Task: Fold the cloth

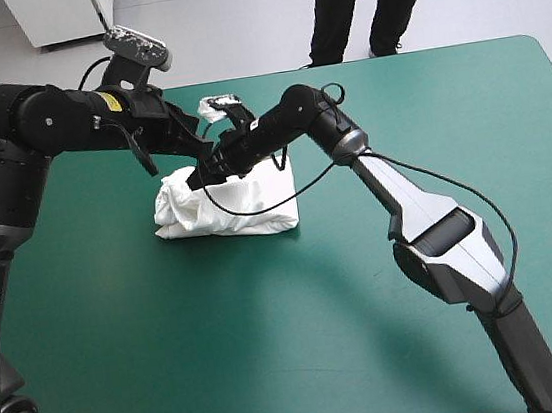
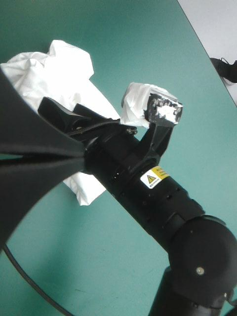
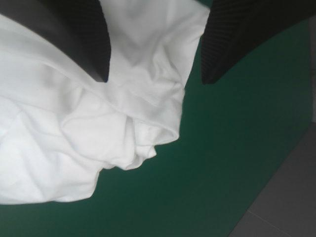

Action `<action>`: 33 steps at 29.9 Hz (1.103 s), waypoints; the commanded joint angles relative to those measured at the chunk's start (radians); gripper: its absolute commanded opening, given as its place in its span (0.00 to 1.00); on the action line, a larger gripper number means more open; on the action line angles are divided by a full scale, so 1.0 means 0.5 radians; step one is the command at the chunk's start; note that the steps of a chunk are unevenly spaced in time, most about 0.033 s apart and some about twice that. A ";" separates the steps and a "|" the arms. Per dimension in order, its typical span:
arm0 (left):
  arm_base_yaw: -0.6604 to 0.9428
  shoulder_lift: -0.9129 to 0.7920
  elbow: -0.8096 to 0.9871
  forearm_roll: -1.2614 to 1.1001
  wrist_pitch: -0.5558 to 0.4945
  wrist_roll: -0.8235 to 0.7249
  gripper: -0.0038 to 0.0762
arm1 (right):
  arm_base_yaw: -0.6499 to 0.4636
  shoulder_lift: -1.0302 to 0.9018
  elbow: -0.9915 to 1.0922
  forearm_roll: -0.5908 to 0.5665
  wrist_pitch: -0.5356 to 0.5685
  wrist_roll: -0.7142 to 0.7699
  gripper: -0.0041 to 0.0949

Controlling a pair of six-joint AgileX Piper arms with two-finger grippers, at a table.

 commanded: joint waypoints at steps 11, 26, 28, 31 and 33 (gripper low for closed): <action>-0.001 -0.230 -0.041 -0.048 0.056 -0.021 0.02 | -0.167 -0.340 -0.477 -0.746 0.224 0.510 0.59; -0.001 -0.270 -0.041 -0.046 0.056 -0.057 0.04 | -0.274 -0.960 0.837 -0.974 0.222 0.439 0.59; -0.001 -0.270 -0.041 -0.046 0.056 -0.057 0.08 | -0.276 -0.922 0.890 -0.917 0.222 0.373 0.59; -0.001 -0.270 -0.041 -0.046 0.056 -0.057 0.18 | -0.279 -0.844 0.895 -0.892 0.222 0.355 0.59; -0.001 -0.270 -0.041 -0.063 0.056 -0.057 0.26 | -0.289 -0.782 0.895 -0.867 0.222 0.346 0.60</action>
